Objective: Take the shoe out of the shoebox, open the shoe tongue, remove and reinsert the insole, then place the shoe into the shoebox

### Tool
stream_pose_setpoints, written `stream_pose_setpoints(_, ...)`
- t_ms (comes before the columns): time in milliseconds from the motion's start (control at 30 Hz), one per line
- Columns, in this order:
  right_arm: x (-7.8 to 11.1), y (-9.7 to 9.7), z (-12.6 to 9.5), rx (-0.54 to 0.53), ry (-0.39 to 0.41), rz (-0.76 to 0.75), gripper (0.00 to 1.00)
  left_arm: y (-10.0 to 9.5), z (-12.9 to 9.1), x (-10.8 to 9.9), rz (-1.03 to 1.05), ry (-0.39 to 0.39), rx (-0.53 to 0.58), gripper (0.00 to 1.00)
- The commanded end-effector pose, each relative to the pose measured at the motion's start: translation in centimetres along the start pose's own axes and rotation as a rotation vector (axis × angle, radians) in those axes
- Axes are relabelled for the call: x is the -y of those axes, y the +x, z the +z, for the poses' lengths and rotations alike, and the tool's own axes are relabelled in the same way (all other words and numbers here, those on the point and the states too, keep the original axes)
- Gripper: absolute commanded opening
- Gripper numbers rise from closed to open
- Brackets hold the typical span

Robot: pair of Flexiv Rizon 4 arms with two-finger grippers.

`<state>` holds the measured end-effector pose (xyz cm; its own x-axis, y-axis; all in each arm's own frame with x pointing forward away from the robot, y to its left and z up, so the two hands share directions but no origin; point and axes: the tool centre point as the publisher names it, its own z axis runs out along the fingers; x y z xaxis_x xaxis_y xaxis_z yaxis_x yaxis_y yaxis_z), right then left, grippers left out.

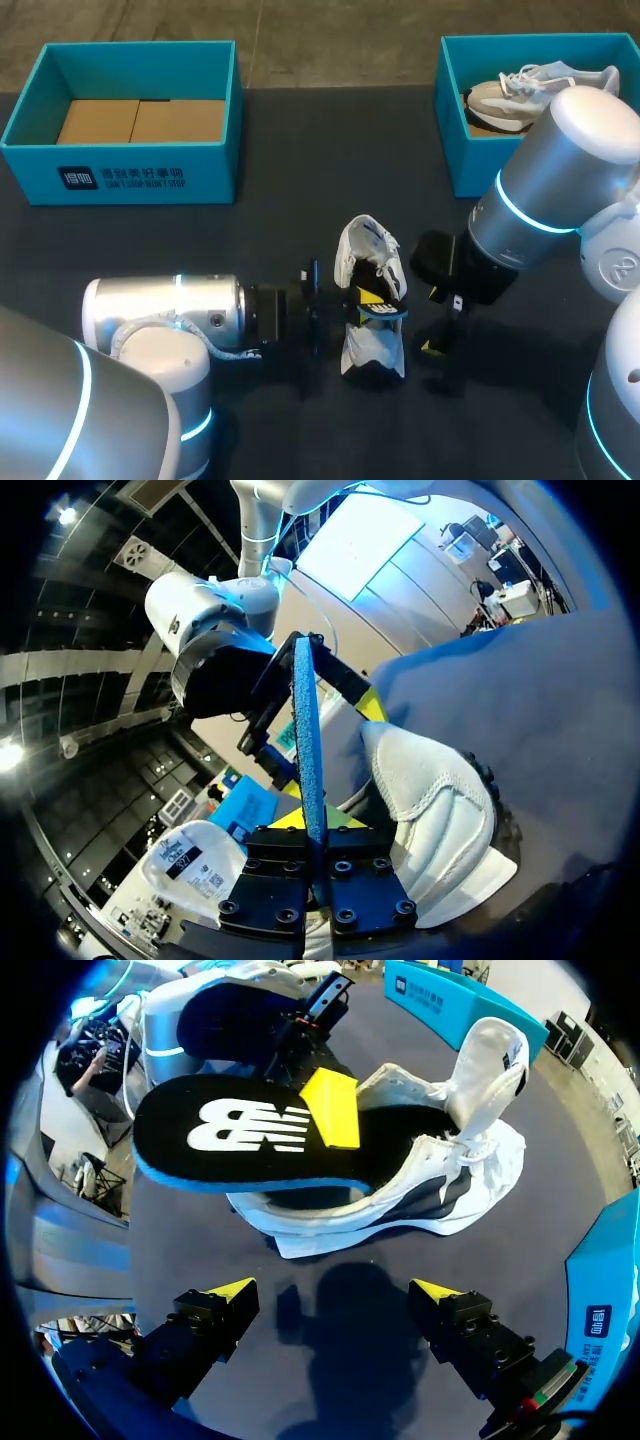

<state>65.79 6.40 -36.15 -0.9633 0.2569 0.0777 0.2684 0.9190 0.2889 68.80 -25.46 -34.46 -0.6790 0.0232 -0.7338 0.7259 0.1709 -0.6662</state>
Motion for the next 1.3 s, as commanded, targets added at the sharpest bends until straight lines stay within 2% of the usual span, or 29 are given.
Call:
stream_pose_setpoints(33, 0.0, 0.1, 0.1, 0.002, 0.001, 0.001, 1.0, -0.1, 0.5, -0.7, -0.004, -0.004, -0.001, 0.0)
stream_pose_setpoints(200, 0.0, 0.1, 0.1, 0.002, 0.001, 0.001, 1.0, 0.1, 0.3, -0.4, -0.009, 0.003, -0.001, 0.0)
stream_pose_setpoints(267, 0.0, 0.1, 0.1, 0.002, 0.001, 0.001, 1.0, 0.1, 0.2, -0.1, -0.009, 0.009, 0.001, 0.29)
stream_pose_setpoints(300, 0.0, 0.1, 0.1, 0.002, 0.001, 0.001, 1.0, 0.2, 0.1, 0.1, -0.009, 0.013, 0.001, 0.32)
stream_pose_setpoints(367, 0.0, 0.1, 0.1, 0.002, 0.001, 0.001, 1.0, 0.2, -0.1, 0.6, -0.005, 0.021, 0.002, 0.32)
stream_pose_setpoints(467, 0.0, 0.1, 0.1, 0.002, 0.001, 0.001, 1.0, 0.2, -0.4, 1.4, 0.002, 0.031, 0.0, 0.21)
stream_pose_setpoints(533, 0.0, 0.1, 0.1, 0.002, 0.001, 0.001, 1.0, 0.2, -0.6, 1.9, 0.007, 0.04, 0.003, 0.18)
stream_pose_setpoints(800, 0.0, 0.1, 0.1, 0.002, 0.001, 0.001, 1.0, 0.3, -1.0, 3.4, 0.023, 0.053, 0.007, 0.23)
stream_pose_setpoints(867, 0.0, 0.1, 0.1, 0.002, 0.001, 0.001, 1.0, 0.3, -1.0, 3.5, 0.026, 0.051, 0.007, 0.18)
stream_pose_setpoints(900, 0.0, 0.1, 0.1, 0.002, 0.001, 0.001, 1.0, 0.3, -1.0, 3.5, 0.027, 0.05, 0.007, 0.11)
stream_pose_setpoints(933, 0.0, 0.1, 0.1, 0.002, 0.001, 0.001, 1.0, 0.3, -0.9, 3.5, 0.028, 0.048, 0.006, 0.0)
stream_pose_setpoints(1300, 0.0, 0.1, 0.1, 0.002, 0.001, 0.001, 1.0, 0.7, 0.0, 1.7, 0.05, 0.019, -0.014, 0.0)
